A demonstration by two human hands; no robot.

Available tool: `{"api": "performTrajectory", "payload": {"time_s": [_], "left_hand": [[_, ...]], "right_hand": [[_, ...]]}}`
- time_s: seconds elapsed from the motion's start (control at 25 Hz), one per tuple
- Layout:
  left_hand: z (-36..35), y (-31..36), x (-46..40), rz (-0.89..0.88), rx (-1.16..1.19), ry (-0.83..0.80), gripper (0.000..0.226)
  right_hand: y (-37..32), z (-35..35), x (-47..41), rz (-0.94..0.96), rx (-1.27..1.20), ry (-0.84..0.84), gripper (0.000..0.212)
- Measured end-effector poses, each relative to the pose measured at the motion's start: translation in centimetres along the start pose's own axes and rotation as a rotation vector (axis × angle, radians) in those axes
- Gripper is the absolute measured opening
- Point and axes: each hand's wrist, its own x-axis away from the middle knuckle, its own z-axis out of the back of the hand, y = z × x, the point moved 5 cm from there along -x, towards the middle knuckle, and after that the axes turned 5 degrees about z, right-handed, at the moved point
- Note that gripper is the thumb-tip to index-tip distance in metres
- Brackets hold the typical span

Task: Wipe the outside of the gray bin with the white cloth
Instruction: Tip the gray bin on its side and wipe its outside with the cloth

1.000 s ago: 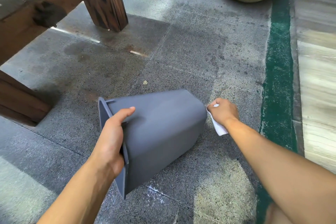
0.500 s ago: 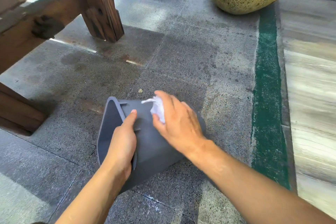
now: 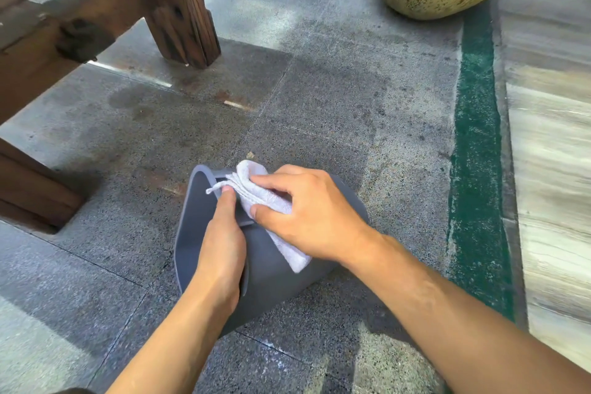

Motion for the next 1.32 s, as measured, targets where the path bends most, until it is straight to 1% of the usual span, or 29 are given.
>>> {"api": "performTrajectory", "payload": {"time_s": [0.12, 0.28, 0.4, 0.52, 0.76, 0.96, 1.32], "left_hand": [[-0.4, -0.1, 0.3, 0.002, -0.026, -0.030, 0.054], [0.0, -0.1, -0.1, 0.028, -0.014, -0.047, 0.058], [0.4, -0.2, -0.2, 0.059, 0.031, -0.026, 0.059], [0.8, -0.4, -0.4, 0.083, 0.094, -0.049, 0.056], [1.5, -0.2, -0.8, 0.115, 0.153, 0.000, 0.054], [1.6, -0.1, -0.8, 0.115, 0.146, -0.083, 0.041], [2.2, 0.1, -1.1, 0.115, 0.129, -0.067, 0.038]], "right_hand": [[1.0, -0.4, 0.4, -0.041, -0.005, -0.027, 0.031], [1.7, -1.2, 0.8, -0.065, 0.195, 0.028, 0.033], [2.7, -1.6, 0.8, -0.104, 0.258, 0.039, 0.033], [4.3, -1.7, 0.8, -0.143, 0.322, 0.029, 0.033], [7.3, -1.4, 0.8, -0.188, 0.347, 0.068, 0.030], [11.3, -0.5, 0.7, -0.314, 0.359, 0.073, 0.026], [17.2, 1.1, 2.2, -0.483, 0.389, 0.119, 0.030]]}}
